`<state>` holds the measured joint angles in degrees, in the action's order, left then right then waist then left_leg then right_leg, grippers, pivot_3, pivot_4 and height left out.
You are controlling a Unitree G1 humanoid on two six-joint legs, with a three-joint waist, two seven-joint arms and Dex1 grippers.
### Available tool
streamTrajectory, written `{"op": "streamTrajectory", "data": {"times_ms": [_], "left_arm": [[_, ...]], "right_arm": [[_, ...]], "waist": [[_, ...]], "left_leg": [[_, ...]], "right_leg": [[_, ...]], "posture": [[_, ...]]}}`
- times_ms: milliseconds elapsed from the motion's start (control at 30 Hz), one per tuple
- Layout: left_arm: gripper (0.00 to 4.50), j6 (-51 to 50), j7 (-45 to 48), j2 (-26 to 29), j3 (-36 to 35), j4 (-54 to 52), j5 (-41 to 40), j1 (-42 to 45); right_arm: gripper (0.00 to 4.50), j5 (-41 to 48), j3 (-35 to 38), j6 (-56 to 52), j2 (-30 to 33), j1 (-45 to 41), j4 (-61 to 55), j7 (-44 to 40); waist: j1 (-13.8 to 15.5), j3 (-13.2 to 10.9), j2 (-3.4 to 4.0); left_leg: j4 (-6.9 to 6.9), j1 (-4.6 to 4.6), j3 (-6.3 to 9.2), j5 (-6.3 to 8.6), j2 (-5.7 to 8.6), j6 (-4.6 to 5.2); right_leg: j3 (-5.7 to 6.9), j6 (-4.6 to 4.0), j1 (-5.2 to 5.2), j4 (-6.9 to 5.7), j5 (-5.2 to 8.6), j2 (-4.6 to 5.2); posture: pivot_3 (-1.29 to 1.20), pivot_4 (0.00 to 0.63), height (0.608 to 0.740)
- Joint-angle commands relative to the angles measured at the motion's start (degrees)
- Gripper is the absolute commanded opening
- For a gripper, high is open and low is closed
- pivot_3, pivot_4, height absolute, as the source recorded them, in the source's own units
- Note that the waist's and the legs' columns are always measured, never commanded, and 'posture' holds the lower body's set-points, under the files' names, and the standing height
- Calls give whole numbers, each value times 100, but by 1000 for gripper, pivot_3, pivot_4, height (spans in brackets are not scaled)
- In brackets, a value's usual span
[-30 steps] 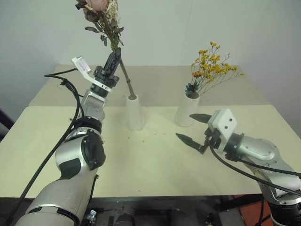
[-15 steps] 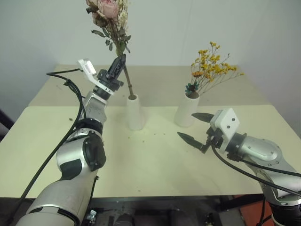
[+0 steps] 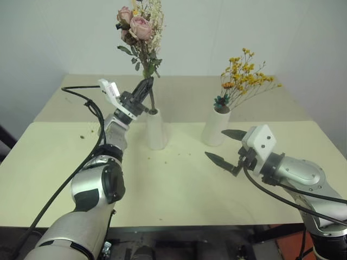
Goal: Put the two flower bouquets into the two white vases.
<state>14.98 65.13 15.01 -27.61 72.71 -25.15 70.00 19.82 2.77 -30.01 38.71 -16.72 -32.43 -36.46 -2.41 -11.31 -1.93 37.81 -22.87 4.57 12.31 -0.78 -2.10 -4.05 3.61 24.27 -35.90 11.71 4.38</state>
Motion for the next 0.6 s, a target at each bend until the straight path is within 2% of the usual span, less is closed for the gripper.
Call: {"op": "streamTrajectory", "data": {"times_ms": [33, 600], "left_arm": [[102, 231, 165, -30, 116, -251, 76, -33], [102, 728, 115, -129, 413, -992, 119, -732]], "right_arm": [[4500, -101, 45, 229, 24, 35, -75, -12], [4500, -321, -103, 485, -125, 38, 136, -38]], "waist": [[-2, 0, 0], [-2, 0, 0]], "left_leg": [[0, 0, 0, 0, 0, 0], [1, 2, 0, 0, 0, 0]], "right_leg": [[0, 0, 0, 0, 0, 0], [0, -30, -1, -1, -18, 0]], "posture": [[0, 150, 740], [0, 150, 740]]}}
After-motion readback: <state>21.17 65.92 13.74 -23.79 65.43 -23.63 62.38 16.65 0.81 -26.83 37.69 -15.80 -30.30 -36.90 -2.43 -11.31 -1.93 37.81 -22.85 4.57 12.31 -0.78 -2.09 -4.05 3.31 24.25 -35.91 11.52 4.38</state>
